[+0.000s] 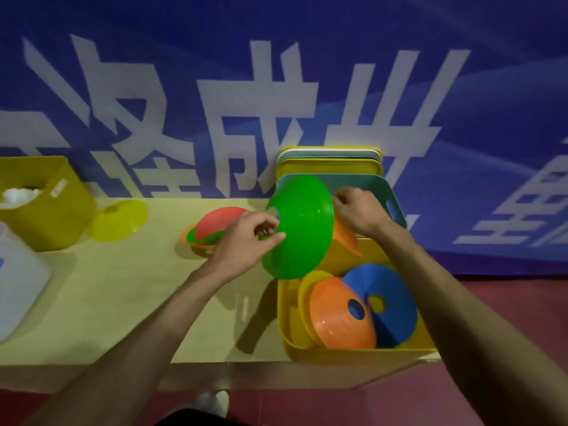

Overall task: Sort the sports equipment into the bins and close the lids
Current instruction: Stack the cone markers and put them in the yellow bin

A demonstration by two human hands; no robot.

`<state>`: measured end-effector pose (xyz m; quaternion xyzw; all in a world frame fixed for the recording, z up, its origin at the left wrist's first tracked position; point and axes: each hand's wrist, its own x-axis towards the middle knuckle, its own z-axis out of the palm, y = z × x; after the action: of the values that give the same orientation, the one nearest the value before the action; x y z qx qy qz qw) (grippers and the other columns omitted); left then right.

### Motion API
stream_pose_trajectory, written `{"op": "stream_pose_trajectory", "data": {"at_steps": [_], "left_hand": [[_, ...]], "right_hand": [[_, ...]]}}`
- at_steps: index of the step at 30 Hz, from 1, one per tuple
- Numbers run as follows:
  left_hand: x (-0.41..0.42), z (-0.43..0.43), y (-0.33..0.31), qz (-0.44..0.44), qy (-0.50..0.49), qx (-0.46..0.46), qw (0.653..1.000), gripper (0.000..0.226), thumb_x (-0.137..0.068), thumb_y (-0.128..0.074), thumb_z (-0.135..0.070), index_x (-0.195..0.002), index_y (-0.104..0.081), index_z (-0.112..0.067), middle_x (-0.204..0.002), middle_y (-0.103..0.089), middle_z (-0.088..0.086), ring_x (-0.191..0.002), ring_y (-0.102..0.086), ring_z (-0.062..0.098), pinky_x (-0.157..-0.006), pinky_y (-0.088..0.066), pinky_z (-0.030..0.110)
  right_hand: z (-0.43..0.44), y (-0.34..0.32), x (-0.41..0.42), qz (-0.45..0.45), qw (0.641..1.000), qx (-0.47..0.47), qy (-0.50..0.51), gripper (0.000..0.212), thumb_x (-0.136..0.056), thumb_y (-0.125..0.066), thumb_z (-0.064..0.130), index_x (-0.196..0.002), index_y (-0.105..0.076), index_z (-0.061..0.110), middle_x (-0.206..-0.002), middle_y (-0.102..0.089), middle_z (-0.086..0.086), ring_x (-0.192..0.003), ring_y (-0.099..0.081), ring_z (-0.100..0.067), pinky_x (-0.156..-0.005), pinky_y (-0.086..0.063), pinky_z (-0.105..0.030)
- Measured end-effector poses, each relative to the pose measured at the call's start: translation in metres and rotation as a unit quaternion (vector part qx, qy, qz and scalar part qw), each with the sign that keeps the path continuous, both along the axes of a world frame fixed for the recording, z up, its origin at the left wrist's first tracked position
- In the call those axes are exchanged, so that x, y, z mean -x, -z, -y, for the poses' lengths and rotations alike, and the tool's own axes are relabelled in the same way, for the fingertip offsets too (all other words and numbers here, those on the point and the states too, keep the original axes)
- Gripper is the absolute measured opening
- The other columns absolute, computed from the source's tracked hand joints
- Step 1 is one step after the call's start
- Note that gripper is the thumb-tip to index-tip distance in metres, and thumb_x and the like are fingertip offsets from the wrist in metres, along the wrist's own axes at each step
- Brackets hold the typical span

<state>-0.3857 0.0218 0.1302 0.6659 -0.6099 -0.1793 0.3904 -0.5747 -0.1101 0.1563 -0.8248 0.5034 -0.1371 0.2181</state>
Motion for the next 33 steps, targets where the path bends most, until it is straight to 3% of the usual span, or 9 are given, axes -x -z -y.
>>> {"op": "stream_pose_trajectory", "data": {"at_steps": [4,7,11,15,19,22,26,30,33], "left_hand": [[0.043,0.005,0.007,0.028,0.073,-0.031,0.996,0.018,-0.081,-0.072,-0.02,-0.099,-0.069,-0.016,-0.085,-0.059,-0.009,-0.085,-0.057,0.009,-0.075,-0.044,0.016],[0.069,0.011,0.02,0.074,0.128,-0.07,0.986,0.017,-0.082,-0.071,-0.023,-0.098,-0.069,-0.016,-0.089,-0.063,-0.005,-0.084,-0.058,0.009,-0.075,-0.046,0.02],[0.086,0.017,0.045,0.131,0.139,-0.135,0.972,0.02,-0.083,-0.07,-0.024,-0.101,-0.068,-0.014,-0.082,-0.058,-0.007,-0.073,-0.052,0.004,-0.064,-0.04,0.015],[0.092,0.021,0.062,0.191,0.134,-0.234,0.944,0.035,-0.085,-0.069,-0.025,-0.116,-0.064,-0.011,-0.097,-0.065,0.003,-0.085,-0.059,0.016,-0.073,-0.046,0.027],[0.092,0.023,0.074,0.247,0.161,-0.271,0.916,0.046,-0.085,-0.067,-0.027,-0.128,-0.057,-0.015,-0.12,-0.063,0.005,-0.107,-0.059,0.021,-0.089,-0.047,0.03],[0.089,0.024,0.073,0.229,0.147,-0.248,0.93,0.044,-0.086,-0.065,-0.028,-0.127,-0.056,-0.016,-0.123,-0.059,0.006,-0.107,-0.058,0.021,-0.09,-0.046,0.031],[0.071,0.026,0.065,0.167,0.116,-0.191,0.96,0.03,-0.086,-0.063,-0.024,-0.116,-0.062,-0.018,-0.112,-0.06,0.002,-0.091,-0.057,0.013,-0.078,-0.044,0.025],[0.036,0.023,0.057,0.088,0.059,-0.167,0.98,0.02,-0.084,-0.064,-0.015,-0.103,-0.067,-0.019,-0.105,-0.064,0.0,-0.087,-0.061,0.012,-0.077,-0.048,0.026],[0.001,0.016,0.051,0.001,0.034,-0.168,0.985,0.022,-0.085,-0.062,-0.009,-0.104,-0.067,-0.02,-0.103,-0.066,-0.005,-0.09,-0.061,0.01,-0.074,-0.046,0.018]], "right_hand": [[-0.003,0.015,0.069,-0.068,0.994,-0.061,0.052,0.031,-0.097,-0.044,0.028,-0.086,-0.06,0.004,-0.1,-0.064,-0.022,-0.092,-0.058,-0.036,-0.069,-0.037,-0.033],[-0.005,0.033,0.107,-0.115,0.984,-0.098,0.098,0.032,-0.096,-0.043,0.028,-0.095,-0.063,0.003,-0.112,-0.063,-0.023,-0.1,-0.059,-0.036,-0.076,-0.043,-0.035],[-0.015,0.061,0.136,-0.144,0.972,-0.128,0.137,0.031,-0.096,-0.045,0.026,-0.107,-0.061,0.002,-0.119,-0.061,-0.02,-0.106,-0.057,-0.035,-0.08,-0.042,-0.035],[-0.02,0.085,0.14,-0.158,0.965,-0.162,0.135,0.027,-0.094,-0.048,0.027,-0.101,-0.06,0.004,-0.111,-0.063,-0.018,-0.091,-0.056,-0.03,-0.073,-0.042,-0.033],[-0.021,0.087,0.13,-0.161,0.966,-0.168,0.117,0.016,-0.089,-0.055,0.022,-0.083,-0.057,0.007,-0.086,-0.058,-0.011,-0.078,-0.053,-0.026,-0.058,-0.04,-0.028],[-0.02,0.086,0.116,-0.158,0.972,-0.148,0.093,0.021,-0.092,-0.051,0.023,-0.078,-0.054,0.007,-0.084,-0.054,-0.011,-0.08,-0.05,-0.028,-0.067,-0.039,-0.031],[-0.022,0.077,0.083,-0.115,0.984,-0.129,0.036,0.027,-0.091,-0.047,0.016,-0.065,-0.052,0.012,-0.076,-0.052,-0.008,-0.072,-0.045,-0.023,-0.051,-0.031,-0.028],[-0.021,0.066,0.03,-0.065,0.989,-0.121,-0.049,0.021,-0.091,-0.049,0.017,-0.097,-0.069,0.013,-0.096,-0.07,-0.01,-0.087,-0.065,-0.027,-0.073,-0.049,-0.031],[-0.02,0.06,-0.021,-0.049,0.99,-0.098,-0.088,0.024,-0.092,-0.051,0.019,-0.103,-0.07,0.011,-0.108,-0.07,-0.013,-0.098,-0.065,-0.032,-0.088,-0.05,-0.039]]}}
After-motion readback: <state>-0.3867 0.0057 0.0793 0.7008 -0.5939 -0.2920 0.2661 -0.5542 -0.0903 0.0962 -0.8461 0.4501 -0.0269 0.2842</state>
